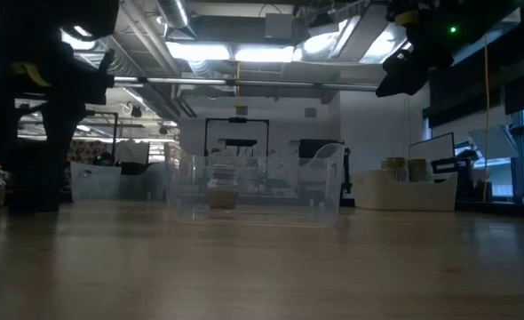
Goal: Sort spices by type
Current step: Put the black seasoning can into the top transparent bin
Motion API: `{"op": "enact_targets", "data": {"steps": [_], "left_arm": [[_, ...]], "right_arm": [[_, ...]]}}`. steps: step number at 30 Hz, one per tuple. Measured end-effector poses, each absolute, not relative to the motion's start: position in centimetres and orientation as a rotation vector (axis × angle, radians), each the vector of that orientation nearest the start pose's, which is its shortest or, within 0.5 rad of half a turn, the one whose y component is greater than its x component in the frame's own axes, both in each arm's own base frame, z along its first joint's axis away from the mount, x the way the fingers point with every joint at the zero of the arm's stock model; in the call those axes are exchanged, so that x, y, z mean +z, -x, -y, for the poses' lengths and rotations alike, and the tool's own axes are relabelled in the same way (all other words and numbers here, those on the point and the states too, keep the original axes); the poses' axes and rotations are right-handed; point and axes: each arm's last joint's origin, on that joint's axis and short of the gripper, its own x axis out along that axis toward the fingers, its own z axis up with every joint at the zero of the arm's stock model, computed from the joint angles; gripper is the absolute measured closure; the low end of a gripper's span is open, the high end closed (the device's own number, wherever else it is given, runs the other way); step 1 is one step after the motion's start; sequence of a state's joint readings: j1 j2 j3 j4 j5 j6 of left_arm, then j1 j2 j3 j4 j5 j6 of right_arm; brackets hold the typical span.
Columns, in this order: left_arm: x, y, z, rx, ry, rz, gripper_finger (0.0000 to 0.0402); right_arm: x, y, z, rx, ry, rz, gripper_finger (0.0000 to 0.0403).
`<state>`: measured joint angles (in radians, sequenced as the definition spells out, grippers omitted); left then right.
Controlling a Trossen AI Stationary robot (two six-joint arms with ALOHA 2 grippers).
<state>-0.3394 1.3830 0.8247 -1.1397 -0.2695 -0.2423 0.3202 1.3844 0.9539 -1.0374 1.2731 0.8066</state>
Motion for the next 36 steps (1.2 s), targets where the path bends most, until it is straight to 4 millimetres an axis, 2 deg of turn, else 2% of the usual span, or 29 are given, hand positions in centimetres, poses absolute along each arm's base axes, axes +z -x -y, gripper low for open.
{"op": "enact_targets", "data": {"steps": [9,13,21,30,36], "left_arm": [[18.8,-19.1,5.2,0.201,-0.254,-1.603,0.0243],[18.9,-19.2,4.9,0.245,-0.162,-1.607,0.0289],[19.6,-19.8,4.1,0.38,0.064,-1.589,0.0289],[23.2,-20.6,2.3,0.48,0.141,-1.475,0.0286],[26.2,-19.3,0.3,0.646,0.127,-1.34,0.0284]], "right_arm": [[23.9,-22.4,-4.5,-1.075,0.401,-0.629,0.0075],[23.9,-22.4,-4.5,-1.075,0.401,-0.629,0.0075],[23.9,-22.4,-4.5,-1.076,0.402,-0.627,0.0075],[23.9,-22.4,-4.5,-1.076,0.402,-0.627,0.0075],[23.9,-22.4,-4.5,-1.076,0.402,-0.626,0.0075]]}}
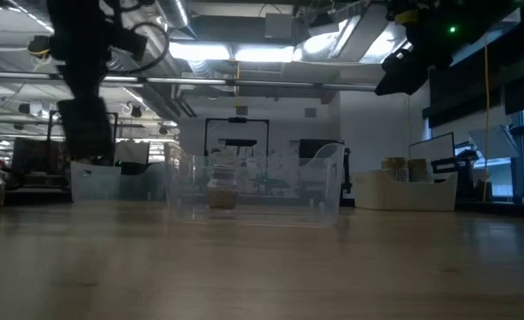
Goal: Sort spices by type
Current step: Put the black seasoning can into the top transparent bin
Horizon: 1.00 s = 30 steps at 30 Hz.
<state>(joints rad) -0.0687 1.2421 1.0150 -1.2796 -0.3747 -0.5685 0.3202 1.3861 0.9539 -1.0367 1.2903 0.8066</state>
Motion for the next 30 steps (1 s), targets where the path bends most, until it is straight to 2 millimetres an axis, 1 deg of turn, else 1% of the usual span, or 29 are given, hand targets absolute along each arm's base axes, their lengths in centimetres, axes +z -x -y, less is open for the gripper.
{"op": "enact_targets", "data": {"steps": [4,6,10,13,19,27,30], "left_arm": [[28.0,-18.0,-1.4,0.751,0.168,-1.224,0.0285],[28.7,-17.3,-2.3,0.839,0.199,-1.154,0.0286],[29.8,-15.7,-4.2,1.035,0.253,-1.025,0.0284],[30.2,-14.9,-5.7,1.118,0.288,-0.981,0.0282],[30.1,-14.6,-9.1,1.178,0.324,-0.992,0.0284],[28.9,-13.3,-13.9,1.263,0.441,-1.083,0.0284],[28.3,-13.0,-15.5,1.261,0.49,-1.099,0.0284]], "right_arm": [[24.0,-22.4,-4.5,-1.076,0.398,-0.623,0.0075],[24.0,-22.4,-4.5,-1.076,0.398,-0.623,0.0075],[24.0,-22.5,-4.5,-1.077,0.395,-0.62,0.0075],[24.0,-22.5,-4.5,-1.077,0.395,-0.619,0.0075],[24.0,-22.5,-4.5,-1.077,0.398,-0.619,0.0075],[24.0,-22.5,-4.5,-1.077,0.4,-0.619,0.0075],[24.0,-22.5,-4.5,-1.077,0.4,-0.62,0.0075]]}}
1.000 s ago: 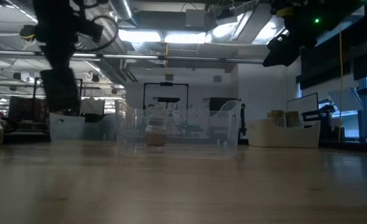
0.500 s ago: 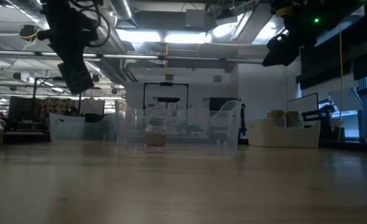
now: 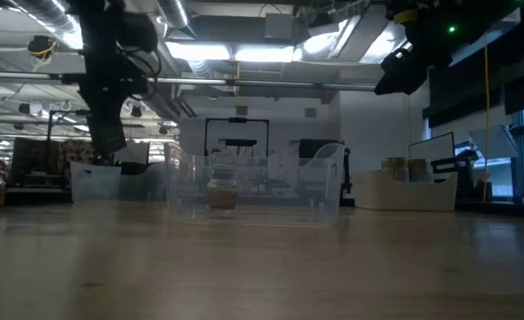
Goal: Sort spices by type
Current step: Put the black seasoning can into the top transparent bin
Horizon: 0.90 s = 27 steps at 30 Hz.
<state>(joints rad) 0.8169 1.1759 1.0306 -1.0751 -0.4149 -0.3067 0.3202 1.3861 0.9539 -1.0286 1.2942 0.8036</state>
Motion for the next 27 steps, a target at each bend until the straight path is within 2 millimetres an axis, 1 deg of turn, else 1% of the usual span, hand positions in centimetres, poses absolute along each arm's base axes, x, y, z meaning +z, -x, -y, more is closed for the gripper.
{"op": "enact_targets", "data": {"steps": [4,6,9,16,23,27], "left_arm": [[27.1,-13.0,-17.6,1.231,0.548,-1.114,0.0282],[26.5,-13.0,-18.5,1.243,0.561,-1.133,0.0283],[25.9,-13.5,-19.3,1.251,0.565,-1.171,0.0284],[24.9,-13.9,-20.0,1.282,0.557,-1.207,0.0284],[24.8,-14.0,-20.1,1.309,0.579,-1.188,0.0282],[24.2,-14.3,-20.6,1.349,0.607,-1.17,0.0281]], "right_arm": [[24.0,-22.5,-4.5,-1.077,0.401,-0.62,0.0075],[24.0,-22.5,-4.5,-1.077,0.401,-0.621,0.0075],[24.0,-22.5,-4.5,-1.077,0.401,-0.621,0.0075],[23.9,-22.4,-4.5,-1.076,0.401,-0.623,0.0075],[23.9,-22.4,-4.5,-1.076,0.399,-0.623,0.0075],[23.9,-22.5,-4.5,-1.076,0.398,-0.622,0.0075]]}}
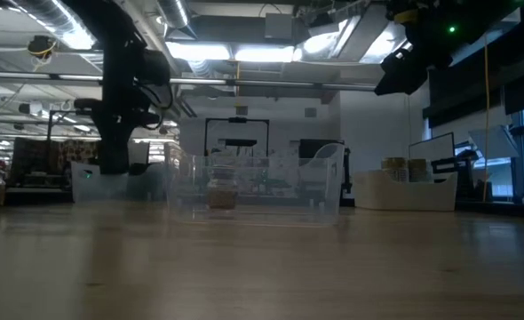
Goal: Sort spices by type
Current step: Put the black seasoning can into the top transparent bin, then put the brown seasoning bottle into the bottom transparent bin
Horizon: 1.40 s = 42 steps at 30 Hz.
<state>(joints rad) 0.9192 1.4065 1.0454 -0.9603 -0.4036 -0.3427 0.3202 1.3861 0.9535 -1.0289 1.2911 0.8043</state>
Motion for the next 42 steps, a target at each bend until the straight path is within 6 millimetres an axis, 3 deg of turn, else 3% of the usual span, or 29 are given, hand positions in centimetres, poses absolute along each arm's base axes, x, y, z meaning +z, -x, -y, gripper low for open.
{"op": "enact_targets", "data": {"steps": [10,21,29,34,42], "left_arm": [[20.9,-14.5,-22.6,1.338,0.674,-1.298,0.028],[20.6,-14.6,-22.7,1.307,0.668,-1.327,0.0277],[20.6,-14.3,-22.7,1.25,0.7,-1.333,0.0215],[22.2,-14.4,-22.7,1.249,0.699,-1.32,0.019],[27.8,-15.8,-20.2,1.171,0.561,-1.192,0.0193]], "right_arm": [[23.9,-22.5,-4.5,-1.076,0.396,-0.621,0.0075],[24.0,-22.5,-4.5,-1.077,0.393,-0.619,0.0075],[23.9,-22.5,-4.6,-1.064,0.377,-0.636,0.0075],[23.9,-22.5,-4.6,-1.064,0.377,-0.637,0.0075],[23.9,-22.5,-4.5,-1.068,0.383,-0.63,0.0075]]}}
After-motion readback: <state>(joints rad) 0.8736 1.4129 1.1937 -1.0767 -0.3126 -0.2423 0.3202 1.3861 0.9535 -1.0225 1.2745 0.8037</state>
